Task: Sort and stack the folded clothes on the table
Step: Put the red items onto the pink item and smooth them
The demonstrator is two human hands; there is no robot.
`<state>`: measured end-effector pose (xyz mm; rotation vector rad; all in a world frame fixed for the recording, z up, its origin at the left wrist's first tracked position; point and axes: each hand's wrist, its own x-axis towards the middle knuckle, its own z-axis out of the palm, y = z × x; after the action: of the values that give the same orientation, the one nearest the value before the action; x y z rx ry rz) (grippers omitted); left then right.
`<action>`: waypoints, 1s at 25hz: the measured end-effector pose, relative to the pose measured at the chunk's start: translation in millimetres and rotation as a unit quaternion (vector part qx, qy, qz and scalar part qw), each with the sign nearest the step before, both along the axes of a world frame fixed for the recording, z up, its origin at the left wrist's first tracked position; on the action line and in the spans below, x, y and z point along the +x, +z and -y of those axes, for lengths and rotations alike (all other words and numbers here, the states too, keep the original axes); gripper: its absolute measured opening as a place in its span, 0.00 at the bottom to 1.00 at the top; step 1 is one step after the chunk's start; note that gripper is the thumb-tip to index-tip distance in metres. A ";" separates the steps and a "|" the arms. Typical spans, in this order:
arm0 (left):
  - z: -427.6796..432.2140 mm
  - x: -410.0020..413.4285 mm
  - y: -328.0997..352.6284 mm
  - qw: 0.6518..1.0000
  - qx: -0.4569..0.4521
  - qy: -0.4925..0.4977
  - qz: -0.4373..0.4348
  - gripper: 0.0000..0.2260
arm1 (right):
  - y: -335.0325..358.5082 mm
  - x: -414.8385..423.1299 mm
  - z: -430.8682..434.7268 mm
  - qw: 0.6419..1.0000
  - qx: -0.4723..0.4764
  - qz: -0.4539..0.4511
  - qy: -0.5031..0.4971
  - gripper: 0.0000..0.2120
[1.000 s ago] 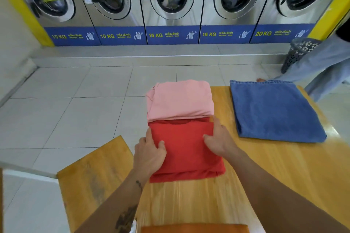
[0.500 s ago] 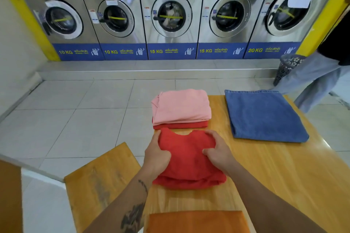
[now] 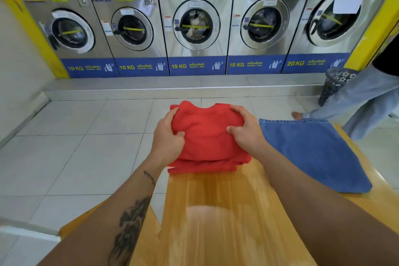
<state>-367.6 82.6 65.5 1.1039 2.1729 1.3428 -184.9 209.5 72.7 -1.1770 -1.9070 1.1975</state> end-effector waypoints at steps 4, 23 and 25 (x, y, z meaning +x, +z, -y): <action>-45.7 -26.8 -19.3 0.999 -0.037 0.021 -0.024 0.32 | -20.5 -25.7 -42.5 1.000 -0.017 0.016 -0.007 0.30; -76.7 -20.8 -129.1 0.937 -0.155 -0.059 -0.307 0.28 | -118.2 -50.3 -62.0 0.905 0.165 0.370 0.130 0.32; -75.9 -23.3 -134.1 0.939 -0.145 -0.064 -0.306 0.27 | -120.5 -49.8 -62.3 0.913 0.165 0.352 0.126 0.32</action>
<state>-390.9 158.5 -68.6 1.6605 2.5440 0.6305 -234.7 271.8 -47.8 -1.3019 -2.7312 0.5364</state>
